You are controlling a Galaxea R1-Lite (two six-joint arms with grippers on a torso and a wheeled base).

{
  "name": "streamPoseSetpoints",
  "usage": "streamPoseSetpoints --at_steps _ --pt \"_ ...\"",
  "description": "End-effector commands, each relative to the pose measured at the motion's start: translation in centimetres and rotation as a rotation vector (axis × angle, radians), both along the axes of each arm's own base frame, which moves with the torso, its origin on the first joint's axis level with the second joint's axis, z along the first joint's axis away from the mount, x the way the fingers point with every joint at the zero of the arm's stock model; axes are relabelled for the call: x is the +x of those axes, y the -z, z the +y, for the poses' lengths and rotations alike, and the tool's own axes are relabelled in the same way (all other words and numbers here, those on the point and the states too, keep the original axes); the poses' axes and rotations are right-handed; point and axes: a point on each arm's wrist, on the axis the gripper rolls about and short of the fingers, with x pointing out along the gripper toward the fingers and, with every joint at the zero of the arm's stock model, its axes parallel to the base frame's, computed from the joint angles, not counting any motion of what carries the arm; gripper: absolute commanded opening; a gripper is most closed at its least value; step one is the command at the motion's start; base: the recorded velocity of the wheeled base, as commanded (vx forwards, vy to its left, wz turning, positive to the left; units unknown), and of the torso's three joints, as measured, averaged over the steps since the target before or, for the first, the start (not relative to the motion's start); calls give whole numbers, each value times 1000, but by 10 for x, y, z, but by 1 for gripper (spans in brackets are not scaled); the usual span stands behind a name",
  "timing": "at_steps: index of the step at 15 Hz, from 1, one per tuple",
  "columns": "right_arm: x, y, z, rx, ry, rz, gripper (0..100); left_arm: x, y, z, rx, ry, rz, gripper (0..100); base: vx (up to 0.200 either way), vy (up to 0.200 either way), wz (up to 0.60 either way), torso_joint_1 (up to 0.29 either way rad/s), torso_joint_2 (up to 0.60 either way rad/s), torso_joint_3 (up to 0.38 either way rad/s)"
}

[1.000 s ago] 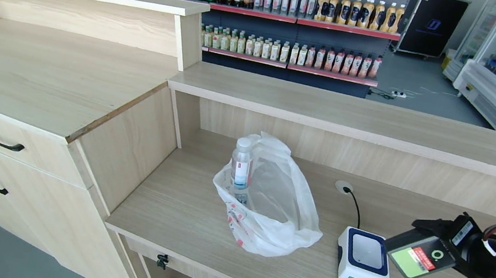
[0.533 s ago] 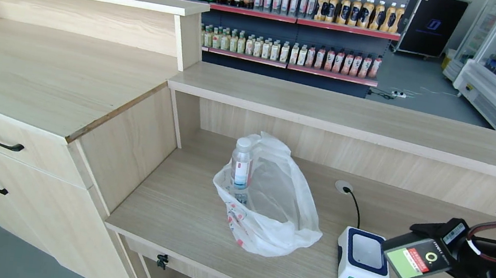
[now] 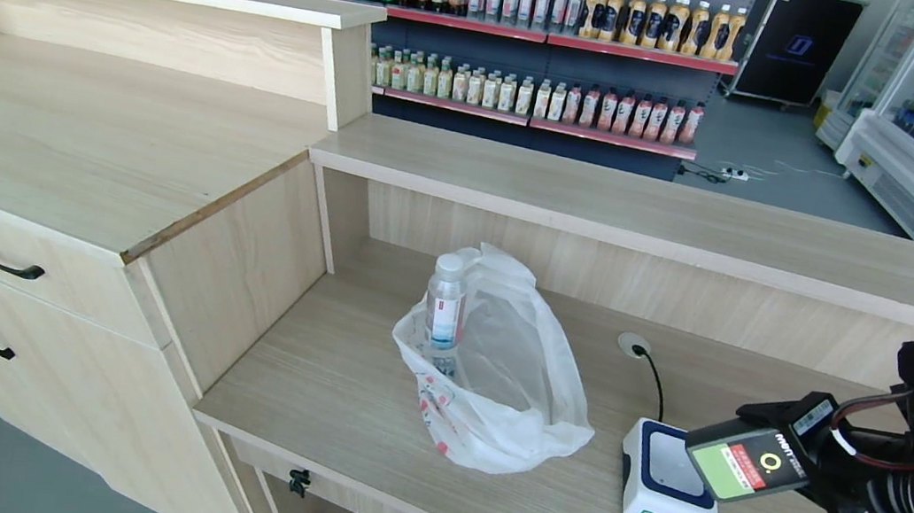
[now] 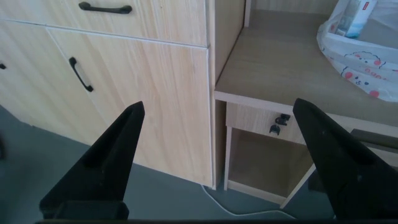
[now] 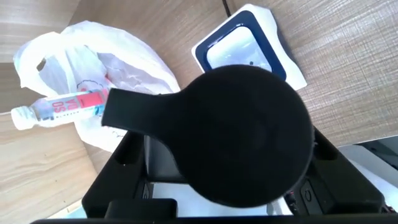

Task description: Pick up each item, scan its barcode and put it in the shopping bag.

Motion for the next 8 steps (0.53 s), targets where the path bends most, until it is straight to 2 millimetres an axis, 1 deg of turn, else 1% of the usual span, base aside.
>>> streamPoseSetpoints --at_steps 1,5,8 --pt "3 2 3 5 -7 10 0 0 0 0 0 -1 0 100 0 0 0 0 0 0" --pt "10 12 5 20 6 49 0 0 0 0 0 -1 0 100 0 0 0 0 0 0" --pt "16 17 6 23 6 37 0 0 0 0 0 -1 0 100 0 0 0 0 0 0"
